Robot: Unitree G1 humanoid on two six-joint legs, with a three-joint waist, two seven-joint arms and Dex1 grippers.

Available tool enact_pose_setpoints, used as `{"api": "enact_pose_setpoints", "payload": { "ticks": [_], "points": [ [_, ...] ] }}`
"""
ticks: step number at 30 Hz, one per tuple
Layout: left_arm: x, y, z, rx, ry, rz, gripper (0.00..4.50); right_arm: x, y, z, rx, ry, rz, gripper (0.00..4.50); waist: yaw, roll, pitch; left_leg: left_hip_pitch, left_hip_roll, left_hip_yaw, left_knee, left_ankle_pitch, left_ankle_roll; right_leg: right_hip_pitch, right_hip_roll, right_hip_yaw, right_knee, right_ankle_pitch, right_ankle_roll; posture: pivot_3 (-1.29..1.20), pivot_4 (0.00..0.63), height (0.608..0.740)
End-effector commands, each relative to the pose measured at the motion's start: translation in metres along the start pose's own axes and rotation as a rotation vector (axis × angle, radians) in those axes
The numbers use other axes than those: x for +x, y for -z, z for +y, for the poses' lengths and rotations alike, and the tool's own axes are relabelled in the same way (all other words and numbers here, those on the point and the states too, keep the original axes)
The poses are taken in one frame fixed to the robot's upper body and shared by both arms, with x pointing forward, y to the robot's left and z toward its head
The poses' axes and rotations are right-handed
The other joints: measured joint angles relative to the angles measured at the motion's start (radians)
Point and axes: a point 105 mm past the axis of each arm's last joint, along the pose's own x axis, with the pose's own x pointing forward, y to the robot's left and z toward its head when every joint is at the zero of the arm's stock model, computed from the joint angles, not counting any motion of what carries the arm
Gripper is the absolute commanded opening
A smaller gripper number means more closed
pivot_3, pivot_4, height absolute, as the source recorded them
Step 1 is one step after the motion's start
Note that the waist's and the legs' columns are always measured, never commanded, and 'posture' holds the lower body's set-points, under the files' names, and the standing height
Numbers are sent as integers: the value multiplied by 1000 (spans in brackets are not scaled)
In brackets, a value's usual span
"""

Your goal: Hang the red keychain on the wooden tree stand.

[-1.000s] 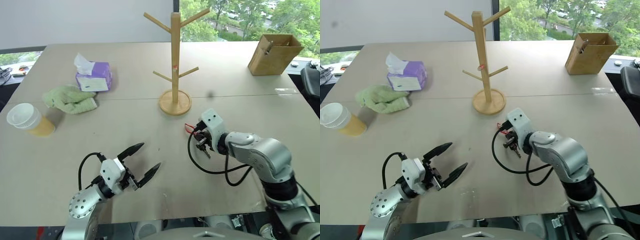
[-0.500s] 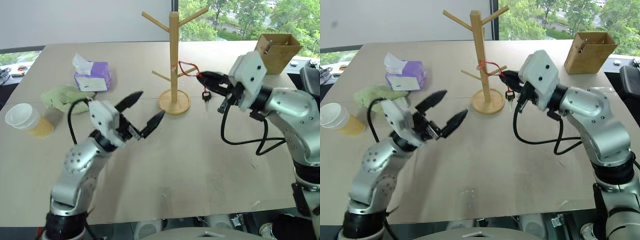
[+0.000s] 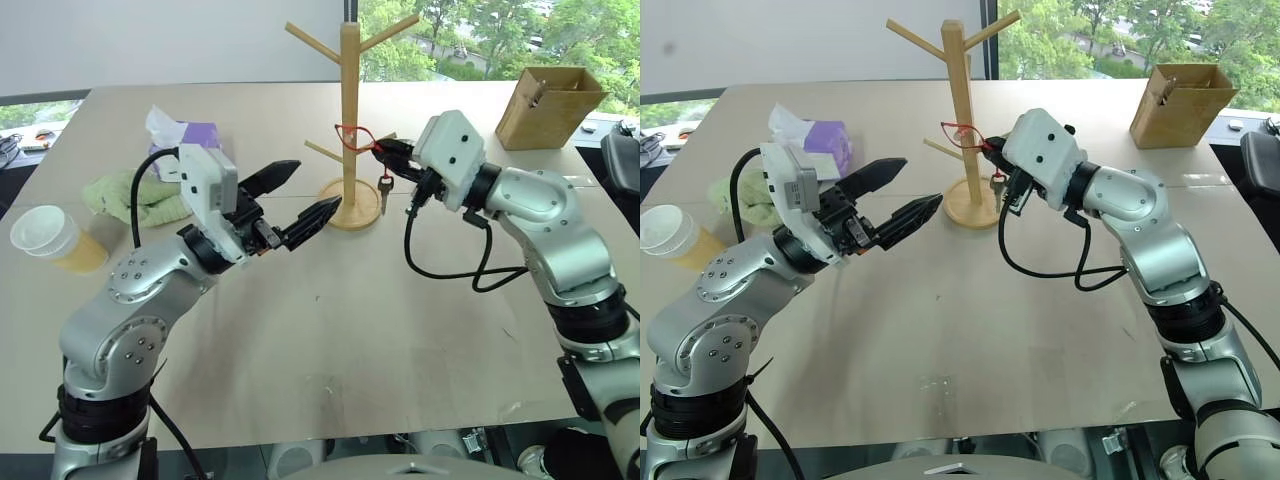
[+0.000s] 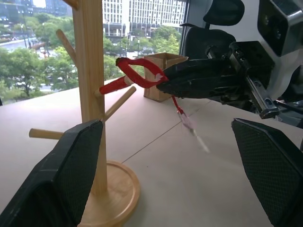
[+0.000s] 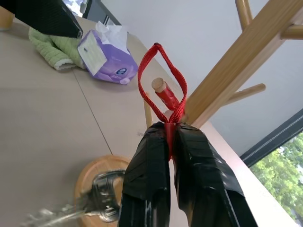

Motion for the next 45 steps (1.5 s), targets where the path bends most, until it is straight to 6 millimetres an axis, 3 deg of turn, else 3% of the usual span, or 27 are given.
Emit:
{"api": "enact_pose_setpoints", "payload": {
  "ticks": [1, 16, 17, 18, 22, 24, 28, 32, 40, 45],
  "points": [
    [-2, -12, -1, 35, -5, -33, 4500, 4, -9, -7, -47, 24, -39, 23, 2, 0, 0, 0, 0, 0, 0, 0, 0, 0, 0, 0, 0, 0, 0, 0, 150, 740],
    [-2, -9, 0, 39, -20, -30, 4500, 25, 9, -17, 23, 98, -40, 23, 0, 0, 0, 0, 0, 0, 0, 0, 0, 0, 0, 0, 1, 0, 0, 0, 150, 740],
    [-2, -9, 0, 39, -20, -30, 4500, 25, 9, -17, 29, 102, -45, 826, 0, 0, 0, 0, 0, 0, 0, 0, 0, 0, 0, 0, 1, 0, 0, 0, 150, 740],
    [-1, -9, 0, 39, -20, -30, 4500, 25, 8, -18, 38, 110, -54, 976, 0, 0, 0, 0, 0, 0, 0, 0, 0, 0, 0, 0, 1, 0, 0, 0, 150, 740],
    [2, -2, 1, 26, -55, -39, 4500, 13, 17, -21, 118, 144, -55, 2699, 3, 0, 0, 0, 0, 0, 0, 0, 0, 0, 0, 0, 1, 0, 0, 0, 150, 740],
    [5, 6, 13, 35, -156, -51, 4500, -5, 32, -25, 209, 203, -41, 3612, 11, 0, 0, 0, 0, 0, 0, 0, 0, 1, -1, -1, 0, 0, 0, 0, 150, 740],
    [6, 26, 33, 53, -325, -53, 4500, -32, 56, -26, 320, 298, -7, 3612, 16, 0, 0, 1, -2, 1, 1, 0, 0, 2, -1, 0, 0, 0, 0, 0, 150, 740],
    [-6, 59, 70, 27, -642, -60, 4500, -71, 101, -32, 490, 538, 59, 3612, 20, 0, -1, 3, -2, 2, 1, 0, 0, 3, 0, 0, 1, 0, 0, 0, 150, 740],
    [-23, 115, 89, 15, -807, 46, 4500, -108, 162, -28, 519, 838, 158, 3612, 19, 0, -1, 3, -2, 3, 1, 0, 0, 2, 1, 1, 1, 0, 0, 0, 150, 740],
    [-31, 128, 96, 70, -852, 68, 4500, -116, 183, -16, 516, 863, 204, 3612, 20, 0, -1, 3, -2, 4, 1, 0, 0, 3, 1, 1, 1, 0, 0, 0, 150, 740]
  ]
}}
